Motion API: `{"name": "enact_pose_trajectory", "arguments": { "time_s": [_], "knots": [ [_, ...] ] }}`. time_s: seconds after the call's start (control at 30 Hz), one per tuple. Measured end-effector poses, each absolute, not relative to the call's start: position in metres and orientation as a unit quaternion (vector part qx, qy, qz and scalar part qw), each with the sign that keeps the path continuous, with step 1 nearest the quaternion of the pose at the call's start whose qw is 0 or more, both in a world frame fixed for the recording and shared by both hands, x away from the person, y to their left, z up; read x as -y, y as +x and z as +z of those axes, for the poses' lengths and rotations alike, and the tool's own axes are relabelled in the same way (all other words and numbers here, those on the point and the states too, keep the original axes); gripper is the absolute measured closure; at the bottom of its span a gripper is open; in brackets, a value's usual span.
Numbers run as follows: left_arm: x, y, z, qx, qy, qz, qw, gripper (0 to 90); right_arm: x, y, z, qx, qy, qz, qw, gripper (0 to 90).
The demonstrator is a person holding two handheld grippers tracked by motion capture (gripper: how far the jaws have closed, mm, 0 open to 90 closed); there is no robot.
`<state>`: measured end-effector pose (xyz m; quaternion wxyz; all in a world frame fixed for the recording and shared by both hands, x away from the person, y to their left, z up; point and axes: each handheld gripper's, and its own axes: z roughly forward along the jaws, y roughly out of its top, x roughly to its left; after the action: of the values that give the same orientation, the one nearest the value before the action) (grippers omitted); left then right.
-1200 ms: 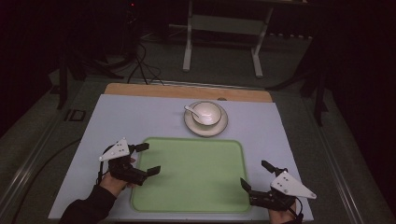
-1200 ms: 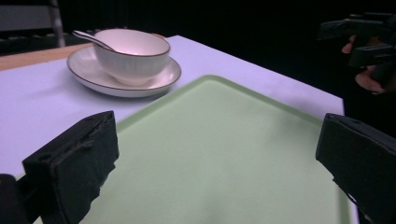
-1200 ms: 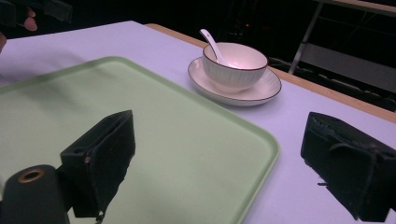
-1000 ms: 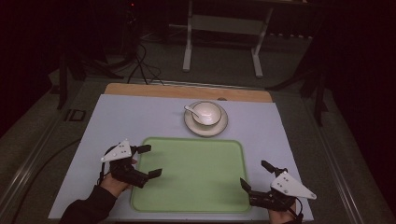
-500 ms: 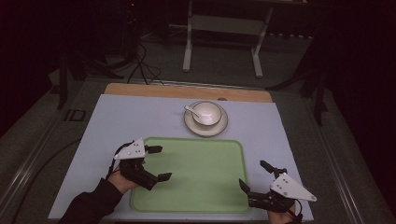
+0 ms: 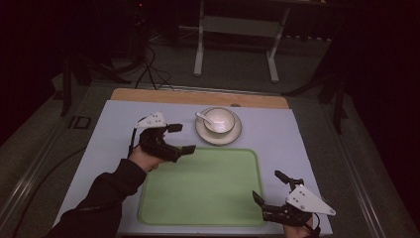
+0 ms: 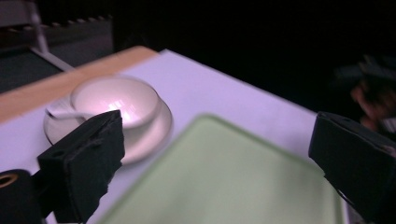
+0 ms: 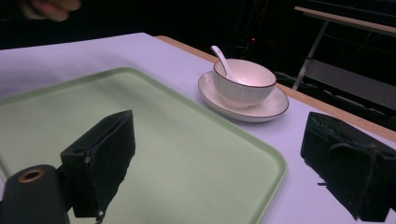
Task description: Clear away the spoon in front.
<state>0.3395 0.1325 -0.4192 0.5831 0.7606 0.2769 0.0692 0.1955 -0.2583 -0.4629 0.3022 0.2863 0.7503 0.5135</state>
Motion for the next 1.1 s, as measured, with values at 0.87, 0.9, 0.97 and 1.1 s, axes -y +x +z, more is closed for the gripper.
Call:
{"name": "enact_pose_trajectory", "arguments": {
  "time_s": [0.87, 0.9, 0.97, 1.1],
  "knots": [
    [-0.109, 0.450, -0.481, -0.501, 0.652, 0.021, 0.569, 13.9, 0.258, 0.195, -0.462, -0.752, 0.281, 0.516, 0.299, 10.2],
    [-0.107, 0.452, -0.483, -0.509, 0.651, 0.020, 0.563, 14.7, 0.258, 0.195, -0.462, -0.752, 0.281, 0.516, 0.298, 10.2],
    [-0.106, 0.456, -0.489, -0.526, 0.642, 0.011, 0.558, 17.5, 0.258, 0.195, -0.463, -0.752, 0.281, 0.516, 0.298, 10.1],
    [-0.102, 0.463, -0.498, -0.546, 0.631, -0.002, 0.551, 22.6, 0.259, 0.195, -0.463, -0.752, 0.282, 0.518, 0.294, 10.2]
  ]
}}
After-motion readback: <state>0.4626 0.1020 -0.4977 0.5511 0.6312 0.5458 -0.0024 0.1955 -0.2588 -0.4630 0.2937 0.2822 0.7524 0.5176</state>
